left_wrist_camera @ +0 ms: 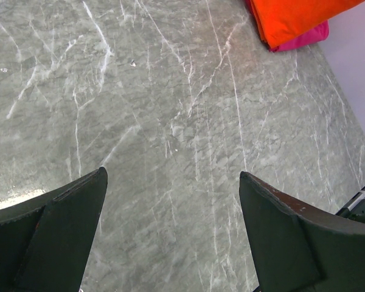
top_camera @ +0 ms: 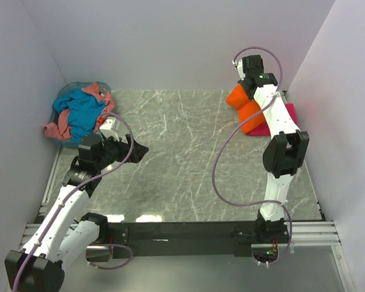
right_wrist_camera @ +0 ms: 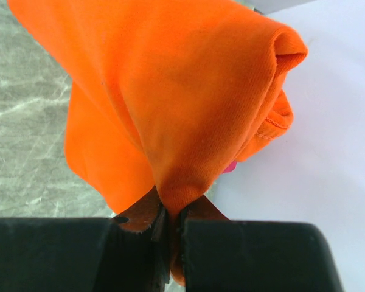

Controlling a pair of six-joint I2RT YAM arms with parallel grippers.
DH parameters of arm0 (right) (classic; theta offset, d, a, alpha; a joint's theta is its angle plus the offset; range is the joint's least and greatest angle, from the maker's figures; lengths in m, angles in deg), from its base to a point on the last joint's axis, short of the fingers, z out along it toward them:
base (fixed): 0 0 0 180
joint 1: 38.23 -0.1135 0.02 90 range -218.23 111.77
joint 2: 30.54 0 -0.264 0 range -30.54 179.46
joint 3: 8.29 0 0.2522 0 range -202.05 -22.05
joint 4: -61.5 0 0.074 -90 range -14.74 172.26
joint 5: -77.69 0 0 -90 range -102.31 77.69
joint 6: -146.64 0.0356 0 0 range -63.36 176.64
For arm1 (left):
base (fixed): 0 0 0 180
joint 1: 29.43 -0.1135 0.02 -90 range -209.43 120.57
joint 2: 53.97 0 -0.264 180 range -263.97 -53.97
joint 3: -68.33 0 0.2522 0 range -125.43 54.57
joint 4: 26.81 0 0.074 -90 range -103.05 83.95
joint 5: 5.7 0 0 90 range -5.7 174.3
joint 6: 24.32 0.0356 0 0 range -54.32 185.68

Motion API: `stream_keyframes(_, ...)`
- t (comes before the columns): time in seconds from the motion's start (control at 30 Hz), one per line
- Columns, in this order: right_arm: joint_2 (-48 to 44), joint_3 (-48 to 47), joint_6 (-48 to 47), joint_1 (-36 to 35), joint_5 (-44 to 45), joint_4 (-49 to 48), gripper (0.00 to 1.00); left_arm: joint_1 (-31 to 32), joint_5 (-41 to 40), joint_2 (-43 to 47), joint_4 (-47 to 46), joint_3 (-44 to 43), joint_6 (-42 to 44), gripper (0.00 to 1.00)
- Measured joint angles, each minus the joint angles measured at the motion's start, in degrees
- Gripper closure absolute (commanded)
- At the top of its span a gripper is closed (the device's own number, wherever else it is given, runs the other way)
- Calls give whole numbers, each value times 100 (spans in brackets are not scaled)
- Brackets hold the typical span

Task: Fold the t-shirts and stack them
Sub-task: Neatly place the folded tshirt to the corner

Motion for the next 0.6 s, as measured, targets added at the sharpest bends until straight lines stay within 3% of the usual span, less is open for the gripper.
stream_keyframes(0.6, -52, 0, -83, 205, 0, 116, 100, 0, 0, 0, 2, 0, 2, 5)
